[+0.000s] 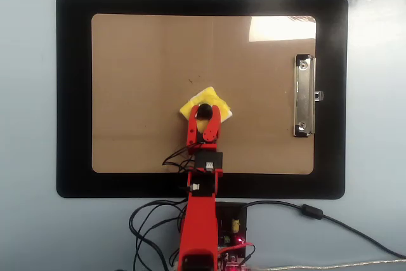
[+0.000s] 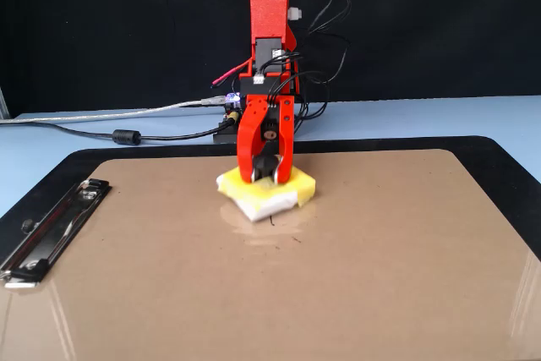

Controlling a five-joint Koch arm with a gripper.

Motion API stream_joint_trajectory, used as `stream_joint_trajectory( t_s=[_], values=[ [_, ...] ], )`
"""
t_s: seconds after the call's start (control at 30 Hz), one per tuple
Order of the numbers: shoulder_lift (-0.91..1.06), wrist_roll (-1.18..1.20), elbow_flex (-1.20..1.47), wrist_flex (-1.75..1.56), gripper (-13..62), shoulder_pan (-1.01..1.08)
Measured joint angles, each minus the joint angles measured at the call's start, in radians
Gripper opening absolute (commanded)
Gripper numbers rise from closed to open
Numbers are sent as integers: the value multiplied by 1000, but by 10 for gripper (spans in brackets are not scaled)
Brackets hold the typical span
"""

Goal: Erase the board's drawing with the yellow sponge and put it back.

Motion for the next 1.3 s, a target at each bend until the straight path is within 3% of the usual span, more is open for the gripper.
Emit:
stream_joint_trajectory(
  t_s=[0.13, 0.37, 0.43, 0.7, 0.8, 0.9, 0.97, 1.1, 1.2, 1.3],
  values=[
    [-12, 2, -9, -9, -83, 0],
    [302, 5, 291, 5, -83, -117],
    [305, -5, 287, 3, -83, -164],
    [-21, -58, -2, -17, -83, -176],
    [-25, -58, 3, -35, -83, -138],
    [95, -58, 160, -46, -83, -98],
    [284, -57, 316, -21, -83, -86],
    [428, -54, 388, 6, -83, -81],
    [382, -54, 333, 8, -83, -86],
    [184, -55, 147, 9, -83, -86]
  ],
)
